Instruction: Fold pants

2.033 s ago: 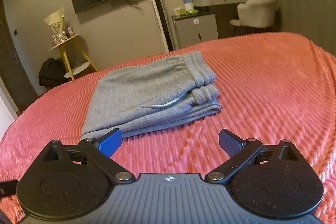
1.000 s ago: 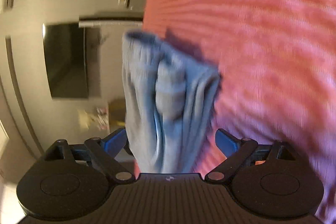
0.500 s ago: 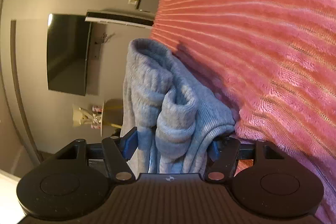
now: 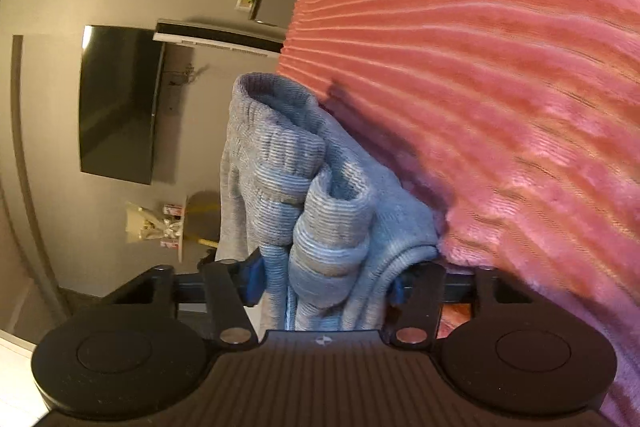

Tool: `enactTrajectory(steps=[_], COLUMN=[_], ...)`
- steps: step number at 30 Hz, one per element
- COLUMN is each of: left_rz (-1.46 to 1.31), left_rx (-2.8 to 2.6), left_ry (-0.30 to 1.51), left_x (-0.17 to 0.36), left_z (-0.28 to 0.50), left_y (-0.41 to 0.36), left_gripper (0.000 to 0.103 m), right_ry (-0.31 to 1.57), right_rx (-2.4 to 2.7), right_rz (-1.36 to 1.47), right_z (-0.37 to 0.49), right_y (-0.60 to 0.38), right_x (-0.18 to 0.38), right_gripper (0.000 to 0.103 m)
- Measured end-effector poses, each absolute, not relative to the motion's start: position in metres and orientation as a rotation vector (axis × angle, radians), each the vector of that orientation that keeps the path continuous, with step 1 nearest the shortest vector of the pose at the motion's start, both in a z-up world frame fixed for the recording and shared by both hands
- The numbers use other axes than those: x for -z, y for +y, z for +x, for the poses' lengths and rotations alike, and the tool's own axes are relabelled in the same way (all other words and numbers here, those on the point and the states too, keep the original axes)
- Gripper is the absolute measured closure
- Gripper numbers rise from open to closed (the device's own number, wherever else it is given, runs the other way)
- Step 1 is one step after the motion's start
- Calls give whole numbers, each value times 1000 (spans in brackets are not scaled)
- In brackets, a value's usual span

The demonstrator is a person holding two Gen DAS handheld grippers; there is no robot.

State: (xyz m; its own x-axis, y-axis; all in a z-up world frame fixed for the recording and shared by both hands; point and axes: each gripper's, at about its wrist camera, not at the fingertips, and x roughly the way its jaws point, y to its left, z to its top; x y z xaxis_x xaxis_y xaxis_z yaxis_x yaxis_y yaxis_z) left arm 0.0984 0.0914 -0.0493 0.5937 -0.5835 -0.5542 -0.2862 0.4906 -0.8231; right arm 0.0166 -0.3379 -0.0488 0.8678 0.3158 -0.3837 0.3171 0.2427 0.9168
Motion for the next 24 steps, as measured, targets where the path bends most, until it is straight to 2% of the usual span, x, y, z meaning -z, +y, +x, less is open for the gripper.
enactTrajectory(steps=[3,5,6,8,9,11,12,15,19,21,22,24], left_rz=[-1014,-1011,-1030,-1034,-1017,-953,-913,-829,-741,-633,-573,-472], left_rx=[149,86,80,82,99,118,132,159,169,105,59,-5], left_ry=[986,994,1008,1017,1009,985,967,902,857,919,935,922], left_x=[53,56,60,62,60,50,44,26,13,15,17,12], left_z=[105,111,114,120,123,124,123,118,113,118,116,110], left_y=[88,88,89,88,87,84,81,77,76,70,69,70], left_gripper=[21,33,44,56,70,77,78,80,77,71,73,66], right_ry=[557,551,553,553,553,567,573,554,514,561,614,666], right_rx=[5,6,15,24,30,54,57,46,-9,13,50,88], right_rz=[1339,1342,1341,1330,1326,1300,1275,1233,1194,1128,1089,1044], right_z=[17,21,22,23,22,21,20,16,5,5,6,4], right_y=[-338,-336,-335,-333,-332,-330,-328,-323,-321,-321,-321,-322], right_x=[48,47,46,45,45,41,37,21,6,6,7,5], right_gripper=[44,38,38,38,40,51,56,63,64,60,57,47])
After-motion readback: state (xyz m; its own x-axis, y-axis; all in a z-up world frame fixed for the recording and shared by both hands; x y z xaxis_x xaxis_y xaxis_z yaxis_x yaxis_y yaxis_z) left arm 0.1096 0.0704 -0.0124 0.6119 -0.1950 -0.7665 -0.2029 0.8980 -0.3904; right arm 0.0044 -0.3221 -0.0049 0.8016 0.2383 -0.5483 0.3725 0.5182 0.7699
